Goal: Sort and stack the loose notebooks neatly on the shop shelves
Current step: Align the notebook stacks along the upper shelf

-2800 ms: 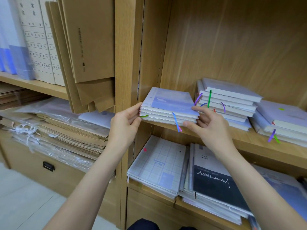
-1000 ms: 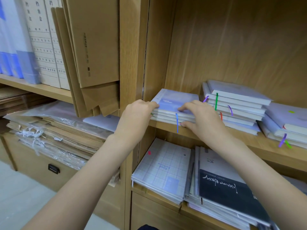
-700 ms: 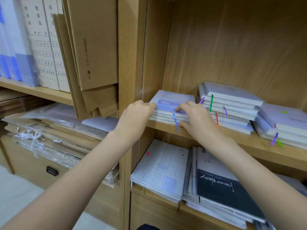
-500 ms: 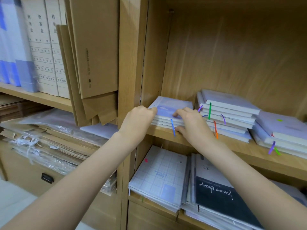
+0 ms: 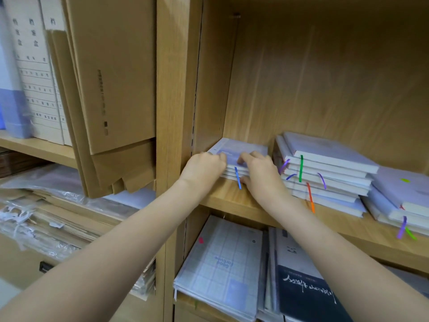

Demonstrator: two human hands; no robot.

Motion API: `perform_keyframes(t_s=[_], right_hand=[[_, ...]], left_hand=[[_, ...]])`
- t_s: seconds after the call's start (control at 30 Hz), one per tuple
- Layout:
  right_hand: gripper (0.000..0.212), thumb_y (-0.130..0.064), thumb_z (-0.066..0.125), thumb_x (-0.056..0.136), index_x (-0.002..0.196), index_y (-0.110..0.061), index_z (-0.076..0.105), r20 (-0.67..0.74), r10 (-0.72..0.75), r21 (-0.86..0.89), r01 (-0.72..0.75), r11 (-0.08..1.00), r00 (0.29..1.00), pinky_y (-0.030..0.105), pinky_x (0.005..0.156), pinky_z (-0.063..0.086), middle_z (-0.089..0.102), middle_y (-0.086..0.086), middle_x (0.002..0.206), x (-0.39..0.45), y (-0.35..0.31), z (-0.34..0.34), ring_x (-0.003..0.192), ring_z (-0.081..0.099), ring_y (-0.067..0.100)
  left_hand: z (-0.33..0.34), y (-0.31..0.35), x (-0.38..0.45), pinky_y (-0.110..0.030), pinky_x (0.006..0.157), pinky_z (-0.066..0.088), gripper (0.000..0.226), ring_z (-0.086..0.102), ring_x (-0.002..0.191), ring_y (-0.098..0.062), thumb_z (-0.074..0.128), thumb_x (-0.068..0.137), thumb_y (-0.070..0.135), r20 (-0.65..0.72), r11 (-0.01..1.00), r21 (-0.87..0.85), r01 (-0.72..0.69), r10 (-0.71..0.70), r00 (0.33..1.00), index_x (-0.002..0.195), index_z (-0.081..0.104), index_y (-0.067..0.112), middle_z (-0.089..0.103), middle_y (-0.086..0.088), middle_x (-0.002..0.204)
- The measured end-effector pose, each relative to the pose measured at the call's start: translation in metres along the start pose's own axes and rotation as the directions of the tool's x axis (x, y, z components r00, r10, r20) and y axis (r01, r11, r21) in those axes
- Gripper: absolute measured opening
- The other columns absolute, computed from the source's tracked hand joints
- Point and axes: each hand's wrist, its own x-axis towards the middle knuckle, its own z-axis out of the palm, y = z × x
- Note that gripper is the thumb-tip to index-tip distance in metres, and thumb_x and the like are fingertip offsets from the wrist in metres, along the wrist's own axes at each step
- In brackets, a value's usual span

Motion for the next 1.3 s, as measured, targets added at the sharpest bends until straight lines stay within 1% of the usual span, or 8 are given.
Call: perform_keyframes(t_s=[0.2, 0.3, 0.43, 0.6, 0.7, 0.87, 1.0, 1.3], right_hand=[[0.039, -0.003, 0.052, 0.090, 0.127, -0.015, 0.046, 0.020, 0.039, 0.049, -0.040, 0.998, 0.999, 0.039, 0.101, 0.035, 0.032, 0.011, 0.142, -0.008, 0.001, 0.002, 0.127, 0.032, 0.033], [0.041, -0.012, 0.054, 0.092, 0.132, -0.010, 0.041, 0.046, 0.083, 0.022, -0.084, 0.996, 0.996, 0.041, 0.100, 0.035, 0.022, 0.015, 0.147, -0.013, -0.001, -0.001, 0.128, 0.034, 0.037], [0.044, -0.012, 0.054, 0.092, 0.132, -0.005, 0.040, 0.005, 0.144, 0.054, -0.144, 0.988, 0.990, 0.040, 0.096, 0.037, 0.038, 0.020, 0.136, -0.020, 0.000, -0.001, 0.118, 0.045, 0.041], [0.033, -0.011, 0.050, 0.094, 0.125, 0.000, 0.050, -0.043, 0.165, 0.096, -0.160, 0.982, 0.985, 0.036, 0.093, 0.036, 0.054, 0.023, 0.125, -0.017, 0.005, 0.002, 0.117, 0.048, 0.038], [0.031, -0.016, 0.040, 0.099, 0.115, 0.003, 0.059, -0.077, 0.189, 0.184, -0.173, 0.968, 0.979, 0.038, 0.087, 0.034, 0.059, 0.028, 0.115, -0.012, 0.008, 0.002, 0.112, 0.051, 0.041], [0.033, -0.018, 0.040, 0.100, 0.122, -0.001, 0.057, -0.051, 0.217, 0.224, -0.201, 0.954, 0.975, 0.038, 0.091, 0.036, 0.058, 0.025, 0.119, -0.012, 0.009, 0.000, 0.115, 0.049, 0.040], [0.036, -0.022, 0.039, 0.101, 0.133, -0.008, 0.049, -0.018, 0.238, 0.219, -0.228, 0.949, 0.971, 0.036, 0.094, 0.035, 0.056, 0.022, 0.125, -0.011, 0.009, 0.000, 0.121, 0.044, 0.038], [0.039, -0.024, 0.034, 0.102, 0.139, -0.010, 0.038, 0.062, 0.254, 0.239, -0.262, 0.935, 0.965, 0.033, 0.095, 0.035, 0.053, 0.021, 0.128, -0.011, 0.006, 0.000, 0.124, 0.042, 0.035]], left_hand=[[-0.002, -0.009, -0.026, -0.033, 0.097, 0.043, 0.040, 0.038, 0.130, -0.027, 0.041, 0.092, -0.005, -0.022, 0.965, -0.255, 0.055, -0.062, 0.998, 0.131, 0.039, 0.004, 0.041, -0.013, 0.139], [0.005, -0.005, -0.050, -0.036, 0.083, 0.046, 0.039, 0.054, 0.109, -0.031, 0.037, 0.087, -0.010, 0.028, 0.897, -0.409, 0.166, -0.170, 0.985, 0.119, 0.050, 0.008, 0.056, -0.012, 0.117], [0.012, 0.000, -0.048, -0.033, 0.075, 0.039, 0.024, 0.054, 0.103, -0.030, 0.035, 0.096, 0.009, 0.058, 0.795, -0.574, 0.195, -0.198, 0.978, 0.104, 0.058, 0.005, 0.059, -0.012, 0.106], [0.025, 0.016, -0.044, -0.032, 0.110, 0.018, 0.047, 0.033, 0.134, -0.020, 0.020, 0.101, 0.033, 0.077, 0.841, -0.511, 0.180, -0.164, 0.984, 0.124, 0.051, 0.008, 0.048, -0.008, 0.138], [0.028, 0.017, -0.045, -0.030, 0.110, 0.014, 0.048, 0.031, 0.136, -0.017, 0.018, 0.101, 0.033, 0.032, 0.864, -0.469, 0.183, -0.190, 0.981, 0.127, 0.049, 0.009, 0.046, -0.007, 0.141], [0.030, 0.023, -0.049, -0.029, 0.109, 0.016, 0.079, 0.034, 0.136, -0.019, -0.008, 0.086, 0.039, -0.058, 0.876, -0.438, 0.199, -0.249, 0.967, 0.130, 0.049, 0.007, 0.045, -0.009, 0.142], [0.026, 0.025, -0.049, -0.030, 0.108, 0.017, 0.090, 0.034, 0.136, -0.020, -0.013, 0.075, 0.041, -0.054, 0.864, -0.465, 0.194, -0.246, 0.968, 0.138, 0.042, 0.007, 0.036, -0.013, 0.148], [0.023, 0.021, -0.051, -0.030, 0.108, 0.019, 0.090, 0.037, 0.135, -0.021, -0.012, 0.075, 0.038, -0.062, 0.877, -0.454, 0.156, -0.207, 0.976, 0.136, 0.047, 0.007, 0.031, -0.017, 0.149]])
